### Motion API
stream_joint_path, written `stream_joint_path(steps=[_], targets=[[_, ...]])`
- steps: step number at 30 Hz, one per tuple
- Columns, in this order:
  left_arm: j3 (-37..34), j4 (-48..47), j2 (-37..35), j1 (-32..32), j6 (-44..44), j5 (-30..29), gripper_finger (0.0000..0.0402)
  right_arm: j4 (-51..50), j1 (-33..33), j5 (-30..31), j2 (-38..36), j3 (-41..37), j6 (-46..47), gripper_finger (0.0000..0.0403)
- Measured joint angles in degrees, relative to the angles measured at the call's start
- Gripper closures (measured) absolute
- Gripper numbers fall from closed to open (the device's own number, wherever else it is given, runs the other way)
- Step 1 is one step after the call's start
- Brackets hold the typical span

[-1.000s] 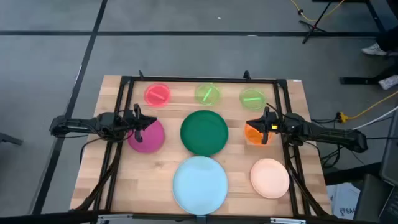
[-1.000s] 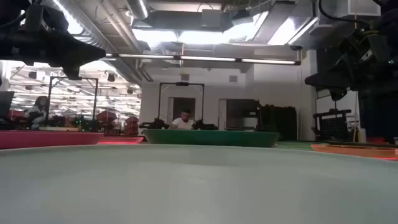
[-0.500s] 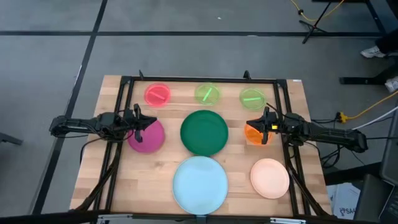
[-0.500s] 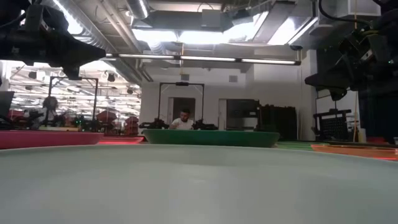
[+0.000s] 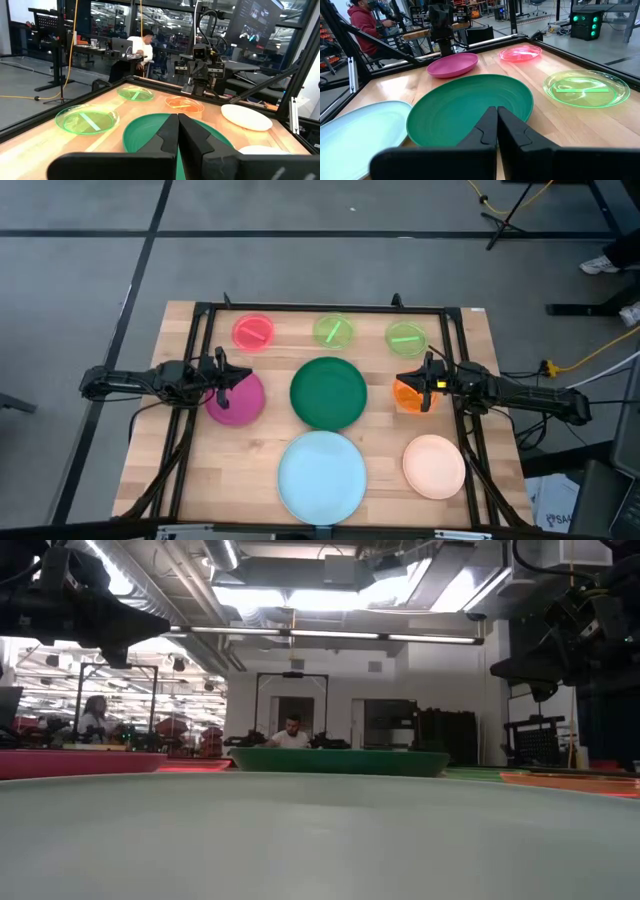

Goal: Stack plastic plates

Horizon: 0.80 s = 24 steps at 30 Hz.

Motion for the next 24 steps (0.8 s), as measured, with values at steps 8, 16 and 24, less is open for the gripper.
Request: stream_joint_path(steps=[8,16,24], targets=[[0.02,-0.02,-0.02,0.00,0.00,0.00,0.0399,0.77,0.00,3.08,0.02,-0.02,-18.75,0.0402],[0.01,0.28,0.00,-0.01,0.01,-0.85,0.0399,0.70,0.00,2.60,0.02,-0.02,-19.28,0.0402],[0.02,6.64,0.00,0.04,0.05,-4.77,0.0399,2.29,0.00,2.62,0.02,-0.02,-17.58,0.0402]])
